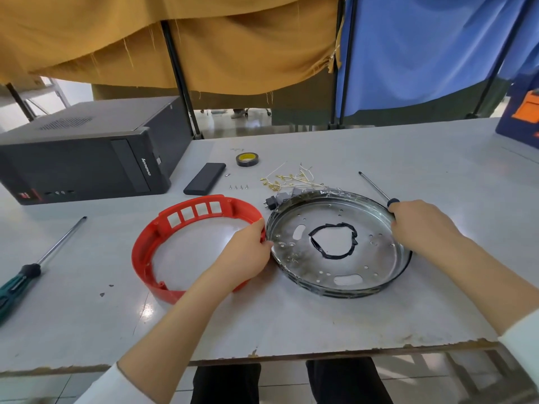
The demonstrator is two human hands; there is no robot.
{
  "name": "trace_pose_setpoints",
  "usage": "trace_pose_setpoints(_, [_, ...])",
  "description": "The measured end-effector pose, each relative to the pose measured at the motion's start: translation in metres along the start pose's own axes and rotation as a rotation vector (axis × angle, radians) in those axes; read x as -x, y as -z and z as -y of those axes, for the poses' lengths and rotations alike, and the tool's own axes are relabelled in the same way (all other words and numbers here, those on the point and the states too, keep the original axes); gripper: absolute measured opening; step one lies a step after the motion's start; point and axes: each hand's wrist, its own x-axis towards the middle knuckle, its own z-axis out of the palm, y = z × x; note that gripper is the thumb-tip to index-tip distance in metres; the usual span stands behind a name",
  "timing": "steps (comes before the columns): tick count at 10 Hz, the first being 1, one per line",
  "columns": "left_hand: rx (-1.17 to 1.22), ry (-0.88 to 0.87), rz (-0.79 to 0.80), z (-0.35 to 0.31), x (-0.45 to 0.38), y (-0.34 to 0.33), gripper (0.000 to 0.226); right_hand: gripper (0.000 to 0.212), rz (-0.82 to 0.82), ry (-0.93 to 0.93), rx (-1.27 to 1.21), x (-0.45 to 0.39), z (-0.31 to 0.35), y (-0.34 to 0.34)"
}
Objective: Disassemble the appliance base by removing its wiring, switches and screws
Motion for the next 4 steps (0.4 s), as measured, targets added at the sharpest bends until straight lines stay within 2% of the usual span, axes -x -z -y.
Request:
trace_pose_setpoints(2, [0.056,0.005,0.006,-0.002,0.003,0.001,0.020,0.007,0.005,-0.032,-0.072,0.007,0.003,0.007])
trace_pose_setpoints(3, [-0.028,-0.075,-0.163,-0.003,0.019,0.003,0.036,0.016,-0.072,-0.020,-0.076,0.025,0.007,0.016])
trace_pose_setpoints(4, [-0.028,-0.361,-0.445,-0.003,0.053,0.000,0.030,0.020,-0.158,0.009,-0.422,0.050,0.010,0.031])
